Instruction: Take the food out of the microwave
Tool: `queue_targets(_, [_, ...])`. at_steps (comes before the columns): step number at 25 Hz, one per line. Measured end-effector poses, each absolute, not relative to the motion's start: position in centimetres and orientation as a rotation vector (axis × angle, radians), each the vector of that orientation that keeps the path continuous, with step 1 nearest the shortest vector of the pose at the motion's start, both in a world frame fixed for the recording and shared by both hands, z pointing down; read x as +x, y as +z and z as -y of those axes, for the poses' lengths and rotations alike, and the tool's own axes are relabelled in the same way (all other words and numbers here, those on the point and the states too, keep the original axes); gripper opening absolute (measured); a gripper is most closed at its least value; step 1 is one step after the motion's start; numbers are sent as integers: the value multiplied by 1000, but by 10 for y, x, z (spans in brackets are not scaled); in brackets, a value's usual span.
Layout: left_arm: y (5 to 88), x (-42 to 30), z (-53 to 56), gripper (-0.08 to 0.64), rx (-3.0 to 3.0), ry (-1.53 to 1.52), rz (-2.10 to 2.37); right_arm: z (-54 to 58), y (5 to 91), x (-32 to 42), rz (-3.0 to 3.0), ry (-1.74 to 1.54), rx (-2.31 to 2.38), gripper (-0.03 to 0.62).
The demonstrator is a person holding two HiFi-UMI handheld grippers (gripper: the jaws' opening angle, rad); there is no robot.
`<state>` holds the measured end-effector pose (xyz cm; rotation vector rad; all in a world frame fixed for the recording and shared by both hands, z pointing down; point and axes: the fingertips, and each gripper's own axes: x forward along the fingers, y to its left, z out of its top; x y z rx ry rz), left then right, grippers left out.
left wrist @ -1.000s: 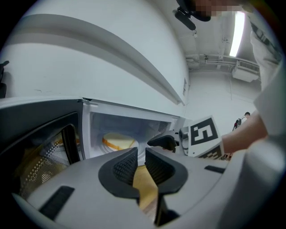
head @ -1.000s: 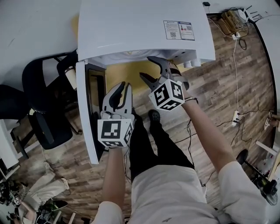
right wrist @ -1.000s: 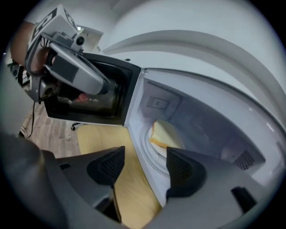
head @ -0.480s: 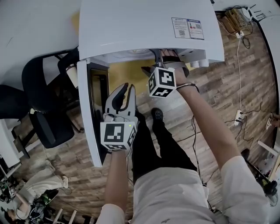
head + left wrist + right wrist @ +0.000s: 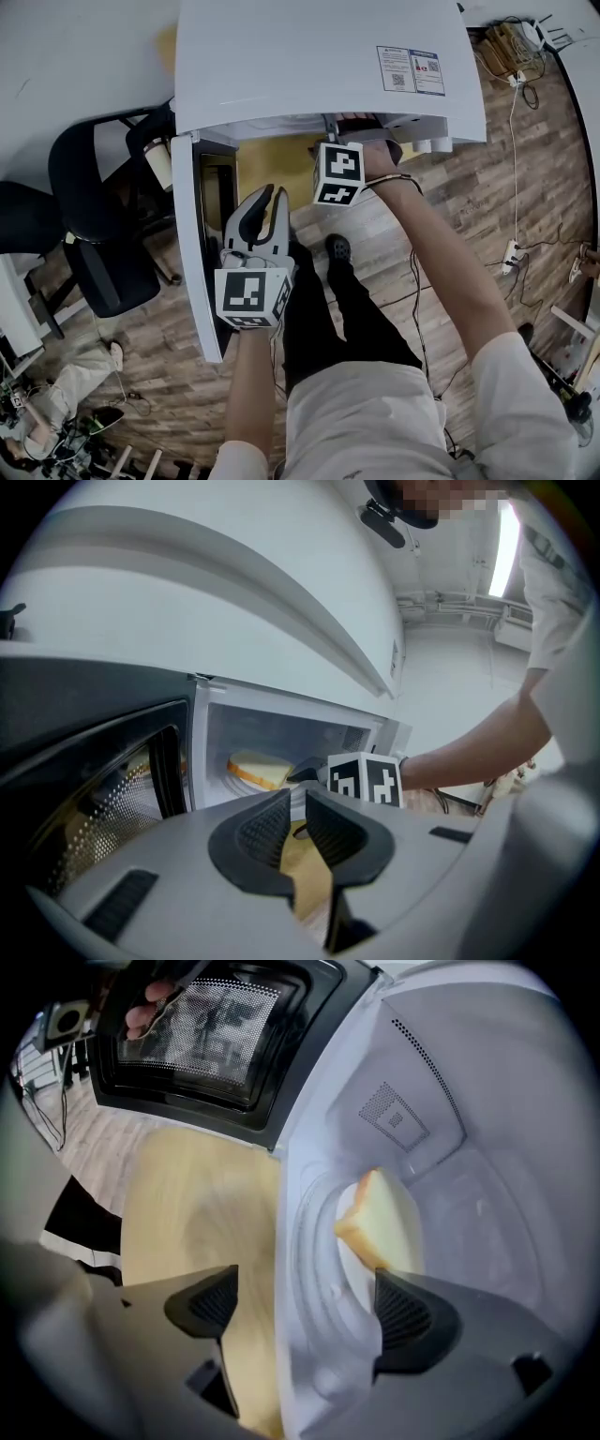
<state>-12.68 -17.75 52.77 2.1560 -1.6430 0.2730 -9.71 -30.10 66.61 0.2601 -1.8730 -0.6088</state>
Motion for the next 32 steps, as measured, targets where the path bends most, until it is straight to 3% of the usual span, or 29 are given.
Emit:
queue_targets(21, [525, -120, 183, 37, 2131, 243, 1666, 271, 664, -96, 1938, -521, 208, 433])
queue_targets(32, [525, -115, 184, 37, 2126, 234, 1668, 257, 656, -92, 1963, -553, 240, 324])
